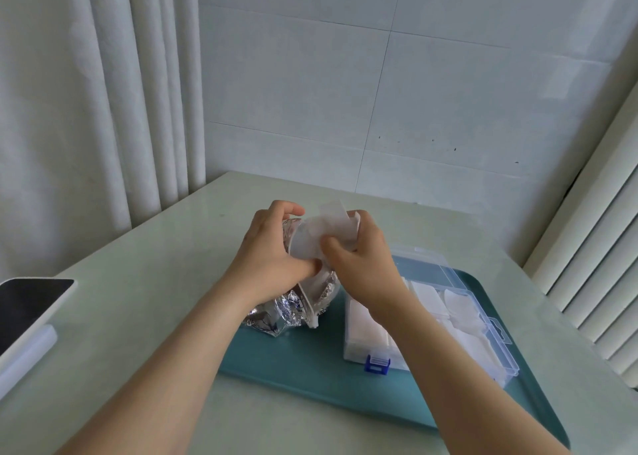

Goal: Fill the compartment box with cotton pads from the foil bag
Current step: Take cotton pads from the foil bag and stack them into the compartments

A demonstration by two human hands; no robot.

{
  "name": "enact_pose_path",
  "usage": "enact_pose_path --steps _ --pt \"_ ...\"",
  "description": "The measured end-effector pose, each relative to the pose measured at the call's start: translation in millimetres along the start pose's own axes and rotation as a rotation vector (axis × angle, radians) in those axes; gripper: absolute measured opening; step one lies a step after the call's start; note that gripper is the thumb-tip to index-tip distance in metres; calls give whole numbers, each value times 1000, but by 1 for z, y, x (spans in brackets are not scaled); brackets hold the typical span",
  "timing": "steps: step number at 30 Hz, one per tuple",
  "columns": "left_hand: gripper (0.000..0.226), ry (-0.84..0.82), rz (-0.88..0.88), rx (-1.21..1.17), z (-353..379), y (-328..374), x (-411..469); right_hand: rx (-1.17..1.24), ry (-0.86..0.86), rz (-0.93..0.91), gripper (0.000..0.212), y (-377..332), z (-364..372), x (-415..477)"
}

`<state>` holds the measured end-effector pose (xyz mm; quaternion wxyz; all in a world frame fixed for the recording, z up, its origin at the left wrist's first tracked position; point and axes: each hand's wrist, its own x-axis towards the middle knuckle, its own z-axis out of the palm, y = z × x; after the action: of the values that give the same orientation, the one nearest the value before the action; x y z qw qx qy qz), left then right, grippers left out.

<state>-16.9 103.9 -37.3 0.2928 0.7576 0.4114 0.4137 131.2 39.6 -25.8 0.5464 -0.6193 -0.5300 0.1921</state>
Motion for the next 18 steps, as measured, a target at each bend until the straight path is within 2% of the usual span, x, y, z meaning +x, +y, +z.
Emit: enact_pose_path --steps 2,6,8,14,18 --pt "81 -24 9 15 1 -1 -1 2 -6 -6 27 -1 0 0" --pt "97 -58 1 -3 5 0 -4 112 46 12 11 0 -2 0" --pt "102 -58 -13 -12 5 1 -4 177 26 36 11 -2 -2 -1" --pt "83 -56 17 64 6 -10 -3 150 88 -16 11 1 -2 2" --pt "80 -21 -4 80 5 -16 -1 170 146 -10 10 4 -5 2"
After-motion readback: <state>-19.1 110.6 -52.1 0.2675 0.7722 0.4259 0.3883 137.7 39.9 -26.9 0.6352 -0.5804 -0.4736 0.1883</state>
